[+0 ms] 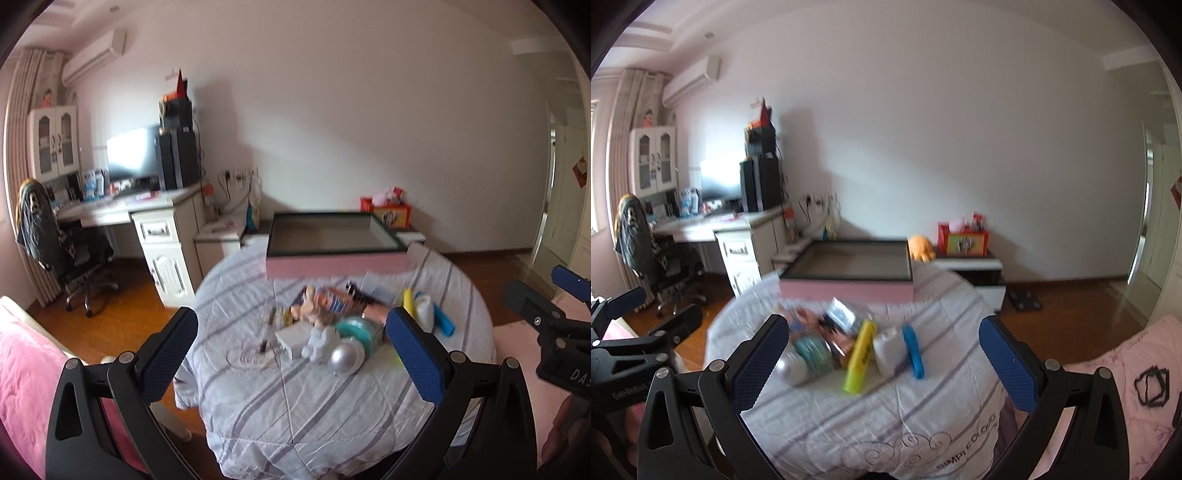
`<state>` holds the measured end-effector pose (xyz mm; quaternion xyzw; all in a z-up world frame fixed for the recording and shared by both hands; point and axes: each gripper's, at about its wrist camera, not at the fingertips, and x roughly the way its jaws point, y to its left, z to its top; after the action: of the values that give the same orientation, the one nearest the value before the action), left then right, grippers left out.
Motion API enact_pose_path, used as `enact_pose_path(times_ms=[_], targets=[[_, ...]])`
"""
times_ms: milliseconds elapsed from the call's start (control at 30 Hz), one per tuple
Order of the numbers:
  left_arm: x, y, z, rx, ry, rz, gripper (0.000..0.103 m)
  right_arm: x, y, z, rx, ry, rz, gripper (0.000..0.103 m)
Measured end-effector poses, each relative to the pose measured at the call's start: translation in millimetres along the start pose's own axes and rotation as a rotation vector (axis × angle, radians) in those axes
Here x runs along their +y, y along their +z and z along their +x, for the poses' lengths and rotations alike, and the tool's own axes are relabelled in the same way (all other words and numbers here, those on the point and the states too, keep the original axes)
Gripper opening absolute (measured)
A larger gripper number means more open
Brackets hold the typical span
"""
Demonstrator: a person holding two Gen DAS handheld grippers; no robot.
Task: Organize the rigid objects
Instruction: 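Reach the left tool to the white toy with silver ball while the right tool reaches the blue marker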
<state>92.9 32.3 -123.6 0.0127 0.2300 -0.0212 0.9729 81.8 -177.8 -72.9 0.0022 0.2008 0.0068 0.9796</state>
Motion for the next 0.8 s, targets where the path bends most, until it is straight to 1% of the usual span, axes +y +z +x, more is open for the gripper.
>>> enact_pose_path(times_ms=[33,100,133,233,300,433,567,633,733,767,800], targets=[[1.3,-5.7,14.6,0.041,-0.002,-0.006,0.103,-4.6,-6.4,13.6,0.038,-0.005,0.007,0.103],[2.4,-12.5,31.3,0.084,-0.013,-0.011,0.103,-11.2,-14.8,29.1,0.079,-0.007,0.016,0.103],[1.6,-18.1,44.4,0.119,-0.024,-0.016,0.103,-15.5,-19.5,37.4,0.101,-0.007,0.020,0.103],[-6.6,-28.4,71.6,0.188,-0.051,-0.010,0.103,-31.3,-32.7,62.0,0.159,-0.014,0.034,0.103],[-12.5,-32.6,83.8,0.216,-0.062,-0.003,0.103,-40.0,-39.1,75.0,0.184,-0.013,0.042,0.103],[-23.0,-38.4,109.2,0.280,-0.061,0.011,0.103,-49.9,-49.2,94.0,0.231,-0.014,0.055,0.103],[-27.5,-41.7,128.0,0.315,-0.051,0.010,0.103,-56.3,-56.5,113.6,0.269,-0.002,0.065,0.103],[-29.1,-40.2,133.7,0.316,-0.076,-0.002,0.103,-59.8,-59.9,122.7,0.286,0.003,0.066,0.103],[-35.1,-38.2,139.5,0.305,-0.078,0.024,0.102,-61.9,-62.3,134.3,0.307,0.009,0.067,0.103],[-36.3,-37.8,141.5,0.305,-0.080,0.032,0.101,-62.0,-62.9,136.6,0.311,0.011,0.068,0.103],[-38.5,-37.3,143.9,0.308,-0.097,0.035,0.096,-61.8,-63.2,139.2,0.315,0.012,0.069,0.103]])
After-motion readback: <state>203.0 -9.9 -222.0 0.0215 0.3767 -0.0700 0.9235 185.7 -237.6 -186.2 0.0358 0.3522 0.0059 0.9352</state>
